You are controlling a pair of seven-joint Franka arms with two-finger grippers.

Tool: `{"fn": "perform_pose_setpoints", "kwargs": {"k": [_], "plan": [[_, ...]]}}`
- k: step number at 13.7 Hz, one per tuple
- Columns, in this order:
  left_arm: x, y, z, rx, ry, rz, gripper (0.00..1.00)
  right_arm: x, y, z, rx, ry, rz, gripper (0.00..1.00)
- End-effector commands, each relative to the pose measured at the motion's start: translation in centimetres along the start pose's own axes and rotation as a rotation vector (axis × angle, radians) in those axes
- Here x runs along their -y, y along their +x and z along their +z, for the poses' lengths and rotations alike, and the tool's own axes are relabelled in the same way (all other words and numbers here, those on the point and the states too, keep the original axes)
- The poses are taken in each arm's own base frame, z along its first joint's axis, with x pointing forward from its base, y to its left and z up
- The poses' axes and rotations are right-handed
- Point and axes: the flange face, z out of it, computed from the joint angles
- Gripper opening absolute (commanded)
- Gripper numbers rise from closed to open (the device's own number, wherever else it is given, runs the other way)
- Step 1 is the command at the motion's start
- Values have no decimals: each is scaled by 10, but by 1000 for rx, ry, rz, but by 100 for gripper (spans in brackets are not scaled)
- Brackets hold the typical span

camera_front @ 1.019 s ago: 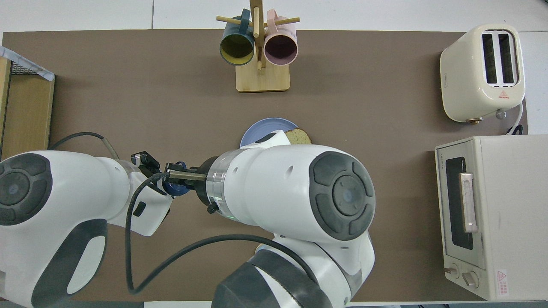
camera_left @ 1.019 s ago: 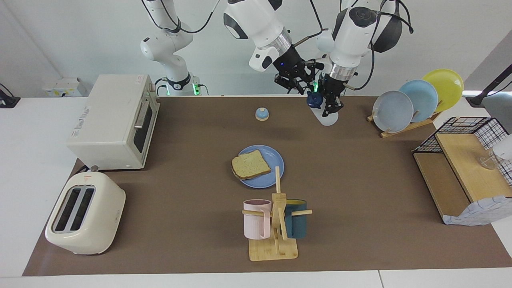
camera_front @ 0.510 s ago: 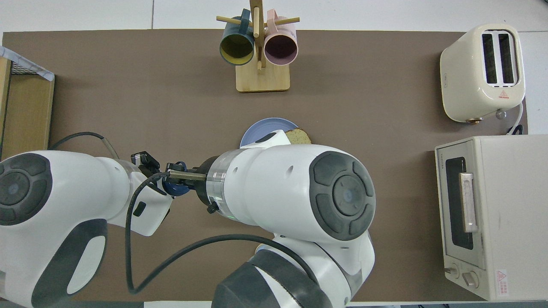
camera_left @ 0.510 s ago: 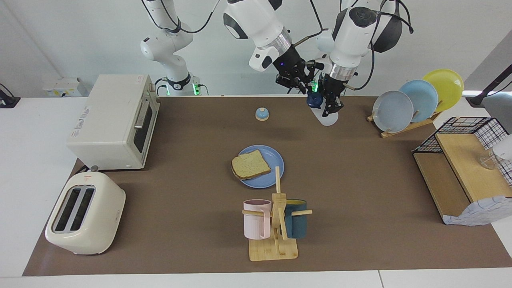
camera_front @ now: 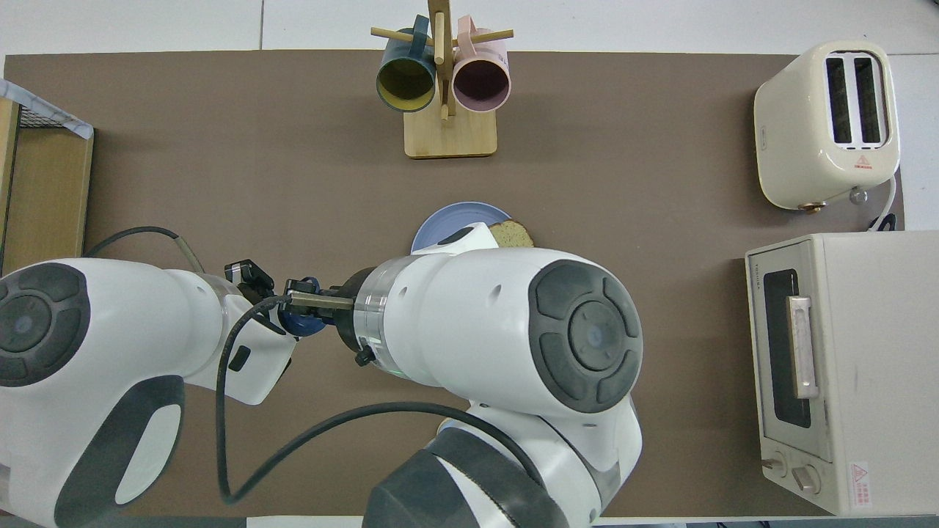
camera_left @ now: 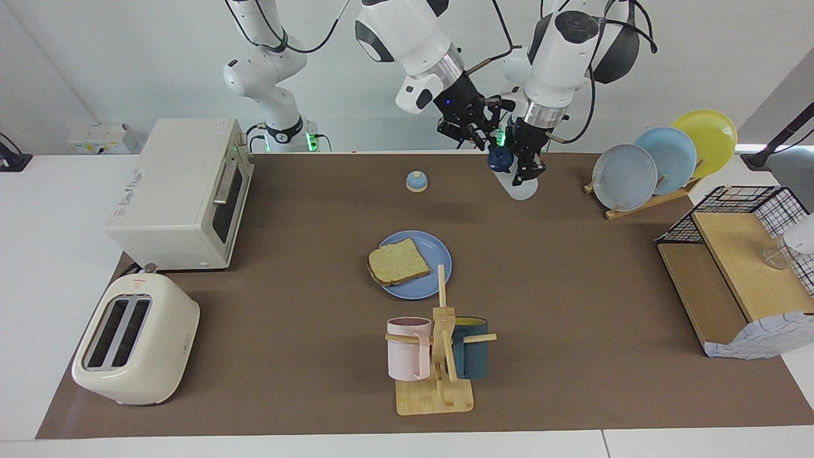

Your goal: Put bread on plate and add seasoning

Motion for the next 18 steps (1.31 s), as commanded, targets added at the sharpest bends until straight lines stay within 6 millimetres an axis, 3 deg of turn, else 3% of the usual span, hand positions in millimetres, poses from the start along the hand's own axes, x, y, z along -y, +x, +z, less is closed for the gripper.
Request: {"fn": "perform_pose_setpoints", "kwargs": {"k": [1, 7, 10, 15, 18], "plan": [[-9, -2, -3, -8, 11, -6, 0, 1, 0, -1, -26, -3, 17, 24], [-9, -2, -3, -8, 11, -6, 0, 5, -9, 10, -16, -6, 3, 17], [-9, -2, -3, -8, 11, -6, 0, 3, -4, 10, -18, -6, 13, 0], [-9, -2, -3, -8, 11, -6, 0, 4, 19, -8, -88, 90, 162, 0], [-10, -1, -2, -5, 10, -1, 0, 7, 24, -22, -85, 156, 236, 0]]}}
